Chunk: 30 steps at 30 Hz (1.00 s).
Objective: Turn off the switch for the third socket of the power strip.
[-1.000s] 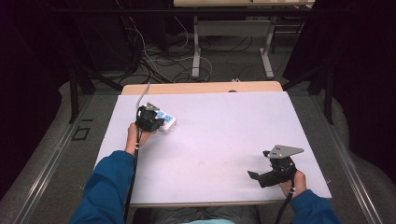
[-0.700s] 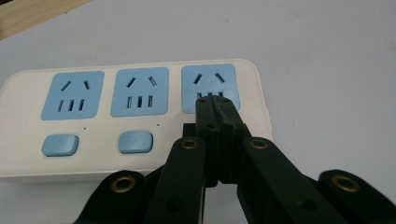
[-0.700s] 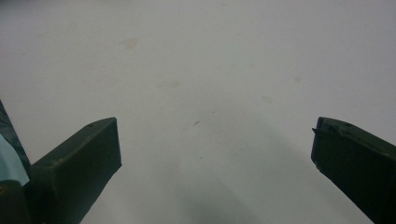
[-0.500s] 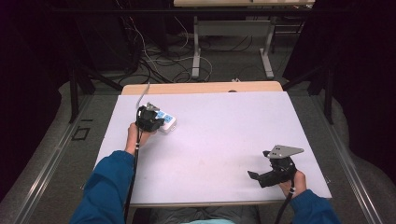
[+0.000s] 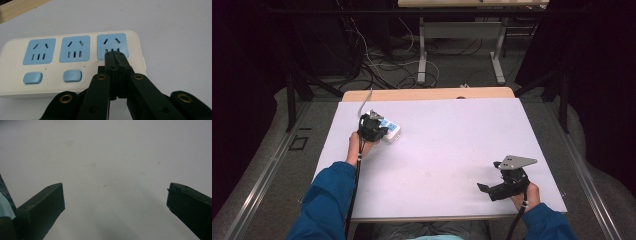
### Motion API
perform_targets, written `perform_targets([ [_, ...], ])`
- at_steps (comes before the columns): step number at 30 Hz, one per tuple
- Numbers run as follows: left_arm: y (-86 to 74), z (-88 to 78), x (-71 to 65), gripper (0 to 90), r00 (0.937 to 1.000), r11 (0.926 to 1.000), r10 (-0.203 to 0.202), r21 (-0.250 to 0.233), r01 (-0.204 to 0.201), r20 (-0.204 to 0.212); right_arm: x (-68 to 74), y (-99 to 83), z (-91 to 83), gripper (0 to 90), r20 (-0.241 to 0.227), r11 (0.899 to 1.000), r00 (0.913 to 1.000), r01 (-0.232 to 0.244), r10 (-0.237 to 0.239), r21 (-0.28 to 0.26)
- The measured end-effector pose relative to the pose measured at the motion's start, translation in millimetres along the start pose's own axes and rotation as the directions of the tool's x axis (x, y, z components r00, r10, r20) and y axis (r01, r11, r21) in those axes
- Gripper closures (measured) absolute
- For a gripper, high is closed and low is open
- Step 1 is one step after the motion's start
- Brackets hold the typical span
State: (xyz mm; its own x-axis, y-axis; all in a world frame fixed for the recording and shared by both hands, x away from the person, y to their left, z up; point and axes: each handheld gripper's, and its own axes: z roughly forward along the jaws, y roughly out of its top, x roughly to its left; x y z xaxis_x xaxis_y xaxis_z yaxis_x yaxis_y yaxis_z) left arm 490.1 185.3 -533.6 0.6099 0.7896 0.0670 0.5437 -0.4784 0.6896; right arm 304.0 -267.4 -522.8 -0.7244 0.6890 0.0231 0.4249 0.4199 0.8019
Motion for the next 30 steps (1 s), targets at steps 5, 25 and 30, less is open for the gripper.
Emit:
perform_targets([
  [5, 0.0, -1.1, 1.4, 90.0, 0.9999, 0.9999, -0.004, 0.011, 0.004, 0.014, 0.2, 0.0, 0.0, 1.2, 0.000, 1.000, 1.0000, -0.003, 0.003, 0.000],
  [25, -0.3, -1.0, 2.1, 90.0, 0.9998, 0.9999, -0.010, 0.007, 0.010, 0.017, -0.1, 0.4, -0.4, 1.2, -0.002, 1.000, 1.0000, 0.005, -0.005, 0.003],
  [30, -0.3, -1.0, 2.1, 90.0, 0.9998, 0.9999, -0.009, 0.007, 0.008, 0.016, 0.0, 0.4, -0.5, 1.3, -0.001, 1.000, 1.0000, 0.003, -0.003, 0.004],
])
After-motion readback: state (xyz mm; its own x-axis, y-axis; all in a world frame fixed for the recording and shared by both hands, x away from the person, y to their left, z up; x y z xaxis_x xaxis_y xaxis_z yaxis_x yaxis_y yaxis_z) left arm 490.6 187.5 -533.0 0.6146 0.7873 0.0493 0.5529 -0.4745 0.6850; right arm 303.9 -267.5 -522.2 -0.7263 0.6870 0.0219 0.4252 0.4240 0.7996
